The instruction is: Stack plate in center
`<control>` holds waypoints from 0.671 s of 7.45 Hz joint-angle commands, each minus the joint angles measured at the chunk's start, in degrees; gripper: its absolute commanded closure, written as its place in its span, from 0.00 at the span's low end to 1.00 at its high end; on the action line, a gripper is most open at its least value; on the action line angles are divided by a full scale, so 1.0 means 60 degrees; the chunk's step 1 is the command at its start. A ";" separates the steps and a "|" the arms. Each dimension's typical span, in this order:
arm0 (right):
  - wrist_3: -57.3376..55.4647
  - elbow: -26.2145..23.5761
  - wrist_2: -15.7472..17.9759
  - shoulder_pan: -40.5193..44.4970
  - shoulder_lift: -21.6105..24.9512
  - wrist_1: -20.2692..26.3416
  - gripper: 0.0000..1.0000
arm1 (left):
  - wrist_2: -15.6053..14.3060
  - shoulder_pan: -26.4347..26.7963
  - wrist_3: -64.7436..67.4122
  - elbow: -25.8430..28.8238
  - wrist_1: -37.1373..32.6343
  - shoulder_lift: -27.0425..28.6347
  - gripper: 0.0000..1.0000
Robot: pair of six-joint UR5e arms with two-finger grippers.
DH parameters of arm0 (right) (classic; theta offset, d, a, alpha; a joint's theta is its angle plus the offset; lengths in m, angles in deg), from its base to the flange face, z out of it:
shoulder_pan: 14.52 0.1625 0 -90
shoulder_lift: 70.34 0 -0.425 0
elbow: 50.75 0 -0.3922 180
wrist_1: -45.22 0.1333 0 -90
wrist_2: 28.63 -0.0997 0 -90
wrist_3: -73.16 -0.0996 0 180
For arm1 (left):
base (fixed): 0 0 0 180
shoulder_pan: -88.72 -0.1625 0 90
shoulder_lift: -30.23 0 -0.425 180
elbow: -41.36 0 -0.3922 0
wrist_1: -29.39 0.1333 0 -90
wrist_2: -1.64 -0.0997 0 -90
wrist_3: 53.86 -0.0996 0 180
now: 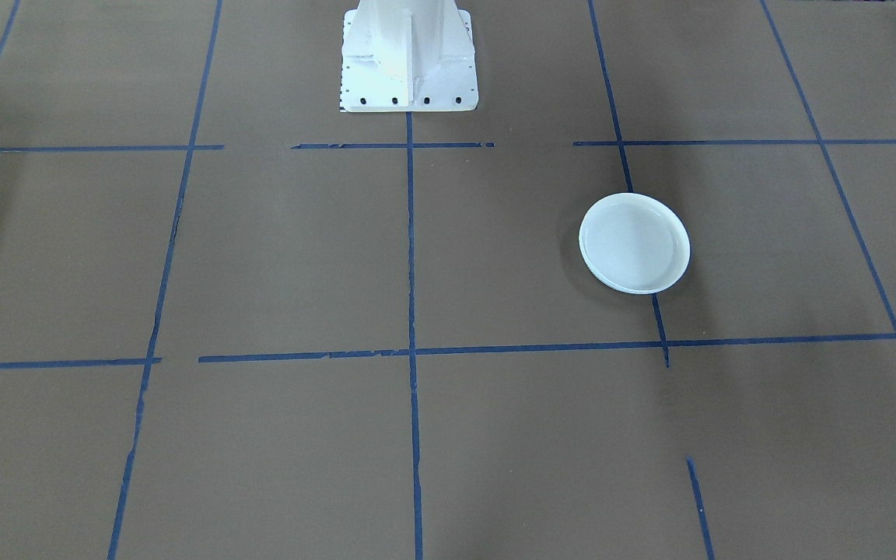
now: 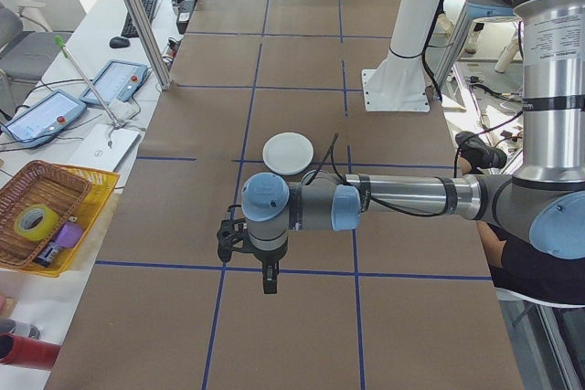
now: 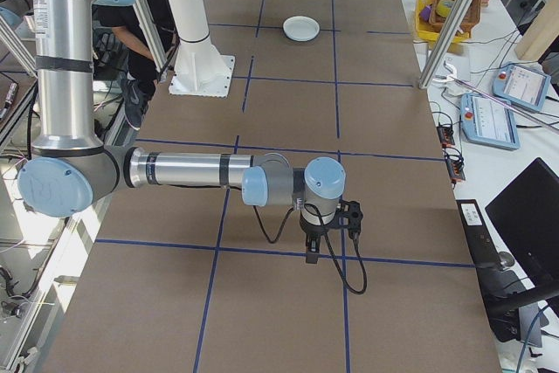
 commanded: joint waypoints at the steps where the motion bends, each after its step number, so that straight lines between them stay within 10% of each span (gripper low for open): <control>1: -0.0005 0.0000 -0.0005 0.0000 0.0000 0.0000 0.00 | 0.0052 -0.0014 -0.0021 -0.0007 -0.0002 0.0036 0.00; 5: -0.0004 0.0000 -0.0004 0.0000 0.0000 0.0000 0.00 | 0.0052 0.0000 -0.0020 -0.0007 0.0246 -0.0125 0.00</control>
